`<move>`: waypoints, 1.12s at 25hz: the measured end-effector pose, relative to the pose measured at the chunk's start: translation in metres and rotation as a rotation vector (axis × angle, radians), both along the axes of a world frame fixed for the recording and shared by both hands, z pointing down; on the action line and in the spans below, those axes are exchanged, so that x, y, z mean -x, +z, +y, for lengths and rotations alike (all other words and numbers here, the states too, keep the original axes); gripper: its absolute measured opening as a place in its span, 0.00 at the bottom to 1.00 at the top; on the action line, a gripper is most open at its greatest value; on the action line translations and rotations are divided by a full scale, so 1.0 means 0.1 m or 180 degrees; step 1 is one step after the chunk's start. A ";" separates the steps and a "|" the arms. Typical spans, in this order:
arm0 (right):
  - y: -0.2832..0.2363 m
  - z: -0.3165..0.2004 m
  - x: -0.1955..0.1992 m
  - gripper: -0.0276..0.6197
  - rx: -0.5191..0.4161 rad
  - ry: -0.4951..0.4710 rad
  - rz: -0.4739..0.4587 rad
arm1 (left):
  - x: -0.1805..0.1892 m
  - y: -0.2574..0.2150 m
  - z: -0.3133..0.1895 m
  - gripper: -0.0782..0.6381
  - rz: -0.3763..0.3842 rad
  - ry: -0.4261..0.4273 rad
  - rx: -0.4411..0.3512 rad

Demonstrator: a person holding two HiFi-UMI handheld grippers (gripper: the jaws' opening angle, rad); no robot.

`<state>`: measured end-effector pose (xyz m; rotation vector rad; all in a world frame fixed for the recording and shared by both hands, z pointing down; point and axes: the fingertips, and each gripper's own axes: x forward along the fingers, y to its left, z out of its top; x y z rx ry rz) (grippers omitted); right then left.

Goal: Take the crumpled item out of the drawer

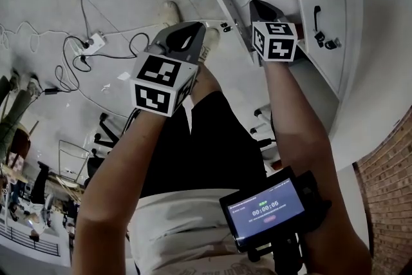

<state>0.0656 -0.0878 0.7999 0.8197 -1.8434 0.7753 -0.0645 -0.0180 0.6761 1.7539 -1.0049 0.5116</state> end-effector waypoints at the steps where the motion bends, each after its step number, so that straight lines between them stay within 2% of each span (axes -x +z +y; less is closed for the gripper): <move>1: 0.04 0.00 -0.02 0.06 0.0011 0.0012 0.0025 | 0.00 0.03 0.01 0.11 0.0008 0.0004 0.0024; 11: 0.32 -0.12 -0.24 0.06 -0.0023 0.0259 0.0324 | 0.07 0.19 -0.01 0.11 0.0028 0.0032 0.0026; 13: 0.41 -0.14 -0.28 0.15 0.0019 0.0299 0.0370 | 0.09 0.23 -0.03 0.11 0.0024 0.0016 0.0024; 16: 0.54 -0.17 -0.33 0.23 0.0124 0.0366 0.0401 | 0.10 0.26 -0.07 0.11 0.0020 0.0005 0.0020; 18: 0.63 -0.17 -0.37 0.32 0.0225 0.0461 0.0419 | 0.11 0.27 -0.09 0.11 0.0025 0.0008 0.0022; 22: 0.79 -0.16 -0.43 0.41 0.0369 0.0681 0.0439 | 0.15 0.31 -0.08 0.11 0.0021 0.0009 0.0050; 25: 0.87 -0.20 -0.42 0.40 0.0410 0.0721 0.0430 | 0.21 0.32 -0.08 0.11 0.0004 -0.0004 0.0060; 28: 0.90 -0.26 -0.41 0.34 0.0425 0.0748 0.0418 | 0.25 0.34 -0.08 0.11 -0.0013 -0.0015 0.0063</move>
